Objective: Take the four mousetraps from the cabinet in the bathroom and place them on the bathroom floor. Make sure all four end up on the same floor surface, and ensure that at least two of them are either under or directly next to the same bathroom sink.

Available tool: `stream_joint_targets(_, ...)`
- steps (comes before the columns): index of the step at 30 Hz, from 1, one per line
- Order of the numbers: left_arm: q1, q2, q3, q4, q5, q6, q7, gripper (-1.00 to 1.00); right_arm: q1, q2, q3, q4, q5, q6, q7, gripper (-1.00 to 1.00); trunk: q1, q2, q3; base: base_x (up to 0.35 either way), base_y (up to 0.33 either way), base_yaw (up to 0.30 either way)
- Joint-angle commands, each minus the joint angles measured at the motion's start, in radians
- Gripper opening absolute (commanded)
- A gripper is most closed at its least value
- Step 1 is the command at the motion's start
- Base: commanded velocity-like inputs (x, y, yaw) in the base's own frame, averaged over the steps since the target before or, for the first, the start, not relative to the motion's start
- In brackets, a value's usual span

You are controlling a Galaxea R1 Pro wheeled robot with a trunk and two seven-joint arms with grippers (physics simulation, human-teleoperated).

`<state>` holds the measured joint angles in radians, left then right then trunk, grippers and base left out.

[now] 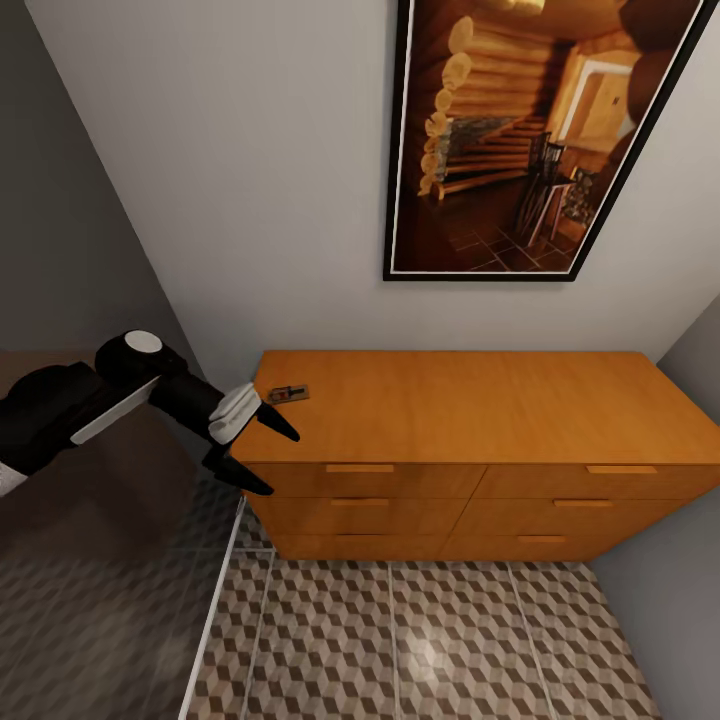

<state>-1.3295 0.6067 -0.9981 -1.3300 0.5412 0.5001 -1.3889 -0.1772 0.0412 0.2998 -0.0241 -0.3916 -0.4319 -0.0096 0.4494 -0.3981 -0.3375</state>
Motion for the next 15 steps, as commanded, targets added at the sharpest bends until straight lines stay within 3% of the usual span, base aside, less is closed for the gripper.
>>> stream_joint_targets(1,-0.002,-0.002,-0.005,-0.007,0.005,0.011,0.000,1.00,-0.001,0.000,0.008,0.001,-0.012,-0.004,0.002,-1.00,0.001,-0.002,-0.002,0.000,0.000,0.000)
stream_joint_targets(15,-0.002,-0.015,-0.010,-0.018,-0.040,0.015,-0.002,1.00,-0.001,0.000,0.008,0.001,-0.011,-0.004,0.002,-1.00,0.001,-0.002,-0.002,0.000,0.000,0.000)
